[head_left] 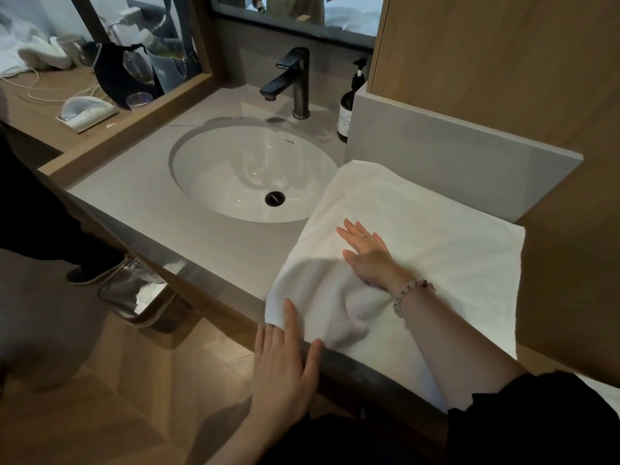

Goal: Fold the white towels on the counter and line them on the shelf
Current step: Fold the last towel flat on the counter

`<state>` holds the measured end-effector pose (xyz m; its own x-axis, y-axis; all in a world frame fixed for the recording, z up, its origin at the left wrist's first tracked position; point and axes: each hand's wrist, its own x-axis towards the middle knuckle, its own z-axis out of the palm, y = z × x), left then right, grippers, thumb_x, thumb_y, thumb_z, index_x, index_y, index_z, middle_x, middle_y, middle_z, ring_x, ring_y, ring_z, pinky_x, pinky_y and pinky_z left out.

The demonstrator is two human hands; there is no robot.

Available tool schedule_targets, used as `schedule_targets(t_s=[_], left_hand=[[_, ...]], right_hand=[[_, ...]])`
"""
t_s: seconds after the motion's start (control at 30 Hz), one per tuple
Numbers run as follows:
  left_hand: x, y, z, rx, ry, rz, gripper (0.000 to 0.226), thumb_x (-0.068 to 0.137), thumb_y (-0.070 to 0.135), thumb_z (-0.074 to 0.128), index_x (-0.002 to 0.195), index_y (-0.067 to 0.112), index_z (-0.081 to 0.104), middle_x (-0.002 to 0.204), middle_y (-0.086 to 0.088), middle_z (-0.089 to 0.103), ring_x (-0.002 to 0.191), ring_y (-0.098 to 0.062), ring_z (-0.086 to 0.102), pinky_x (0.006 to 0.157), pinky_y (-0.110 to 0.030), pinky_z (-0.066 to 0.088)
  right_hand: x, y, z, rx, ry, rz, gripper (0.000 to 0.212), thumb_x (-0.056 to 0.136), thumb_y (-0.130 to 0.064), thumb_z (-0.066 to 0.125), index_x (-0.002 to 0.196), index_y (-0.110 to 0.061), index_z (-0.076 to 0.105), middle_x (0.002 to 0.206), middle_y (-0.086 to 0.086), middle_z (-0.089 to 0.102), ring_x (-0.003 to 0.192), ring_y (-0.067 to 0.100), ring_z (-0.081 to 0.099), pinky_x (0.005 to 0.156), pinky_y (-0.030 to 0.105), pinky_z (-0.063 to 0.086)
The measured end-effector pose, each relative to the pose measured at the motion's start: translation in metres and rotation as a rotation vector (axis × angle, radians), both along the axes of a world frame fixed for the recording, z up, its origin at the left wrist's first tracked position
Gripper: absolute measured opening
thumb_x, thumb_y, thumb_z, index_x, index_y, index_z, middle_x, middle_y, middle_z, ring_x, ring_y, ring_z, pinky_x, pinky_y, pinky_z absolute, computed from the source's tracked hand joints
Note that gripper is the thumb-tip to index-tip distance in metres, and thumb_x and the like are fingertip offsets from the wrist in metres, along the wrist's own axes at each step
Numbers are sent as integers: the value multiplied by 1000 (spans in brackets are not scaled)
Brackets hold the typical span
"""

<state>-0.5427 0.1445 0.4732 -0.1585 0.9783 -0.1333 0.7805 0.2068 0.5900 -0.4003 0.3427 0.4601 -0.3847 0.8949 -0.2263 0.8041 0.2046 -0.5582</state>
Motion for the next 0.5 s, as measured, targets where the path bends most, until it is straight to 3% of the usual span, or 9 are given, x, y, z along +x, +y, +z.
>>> schedule_targets(t_s=[0.03,0.1,0.17,0.2,0.27,0.33,0.43,0.5], left_hand=[[-1,-1,-1,19,-18,12,73,73,76,-5,134,40,-25,153,5,23,140,-10,18,115,-22,-2],[-4,-5,1,97,-298,127,60,82,65,25,137,50,7,141,1,45,124,-6,41,108,-16,24],[-9,-2,10,260,-646,427,34,83,45,50,115,56,51,114,-9,65,99,-18,60,90,-27,47],[-14,2,10,268,-797,613,21,85,34,53,102,43,61,101,-11,67,85,-21,62,81,-32,49],[-25,10,4,49,-1183,915,11,92,16,47,91,20,57,83,-8,64,58,-13,54,64,-26,41],[-30,13,0,-178,-1431,922,11,93,11,45,88,11,55,72,-3,60,53,-9,51,59,-24,36],[-25,23,4,-296,-1425,789,14,91,12,45,95,9,58,80,-3,60,66,-12,53,66,-26,38],[-24,24,9,-284,-1382,708,14,89,11,44,89,8,57,67,-2,57,52,-9,50,58,-25,37]], right_hand=[[0,0,1,-2,-4,1,51,99,-17,35,148,-26,25,158,-13,6,144,3,-1,114,26,-6],[0,0,2,-9,-18,6,52,99,-18,36,149,-26,24,158,-13,5,144,3,-1,114,27,-6],[-2,2,4,-18,-41,6,53,98,-20,37,149,-25,23,158,-12,5,145,4,-2,115,28,-6],[-4,2,6,-23,-54,1,54,98,-22,39,149,-24,23,158,-11,6,145,4,-2,115,29,-5],[-8,3,8,-29,-69,-17,55,97,-25,41,149,-22,24,158,-10,7,145,6,-2,116,32,-4],[-11,2,9,-23,-75,-34,56,96,-29,42,149,-22,24,158,-10,8,145,7,-1,117,33,-4],[-10,0,6,-1,-86,-31,56,97,-31,42,149,-24,23,158,-11,8,145,7,-2,116,32,-4],[-9,-1,4,13,-90,-27,56,97,-32,42,148,-24,23,158,-11,8,145,7,-2,116,32,-4]])
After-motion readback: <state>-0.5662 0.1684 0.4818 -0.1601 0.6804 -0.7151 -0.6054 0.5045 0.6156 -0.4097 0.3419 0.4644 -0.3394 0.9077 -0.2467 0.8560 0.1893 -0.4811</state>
